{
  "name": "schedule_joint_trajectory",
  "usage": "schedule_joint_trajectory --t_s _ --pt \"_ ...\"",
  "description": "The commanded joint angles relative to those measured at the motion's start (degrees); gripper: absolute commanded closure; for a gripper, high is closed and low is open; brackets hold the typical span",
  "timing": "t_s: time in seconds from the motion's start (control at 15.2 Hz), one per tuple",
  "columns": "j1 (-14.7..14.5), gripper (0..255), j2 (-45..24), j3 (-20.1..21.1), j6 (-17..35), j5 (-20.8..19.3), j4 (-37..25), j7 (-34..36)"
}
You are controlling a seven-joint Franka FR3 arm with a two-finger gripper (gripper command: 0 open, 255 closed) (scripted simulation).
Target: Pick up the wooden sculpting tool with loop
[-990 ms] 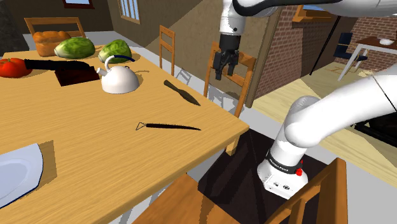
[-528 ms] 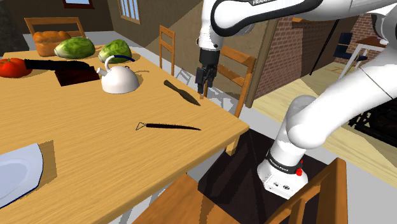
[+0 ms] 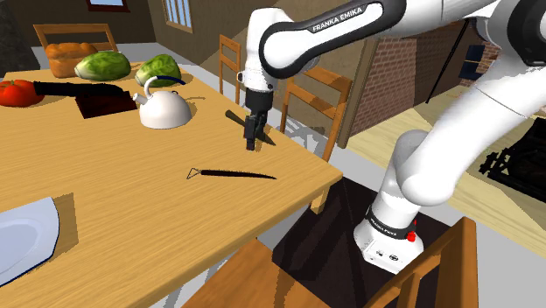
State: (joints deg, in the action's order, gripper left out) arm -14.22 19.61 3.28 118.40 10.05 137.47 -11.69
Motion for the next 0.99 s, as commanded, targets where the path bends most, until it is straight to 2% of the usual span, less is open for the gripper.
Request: schedule_joint_trajectory --t_s 0.0,0.33,0.92 --pt "-1.7 0 -2.7 1.2 2.9 0.9 -0.5 -1.7" --pt "-4.9 0 -9.0 3.5 8.5 2.4 -2.4 -6.0" --pt "-5.1 0 -12.2 3.8 14.6 3.0 0.5 -7.0"
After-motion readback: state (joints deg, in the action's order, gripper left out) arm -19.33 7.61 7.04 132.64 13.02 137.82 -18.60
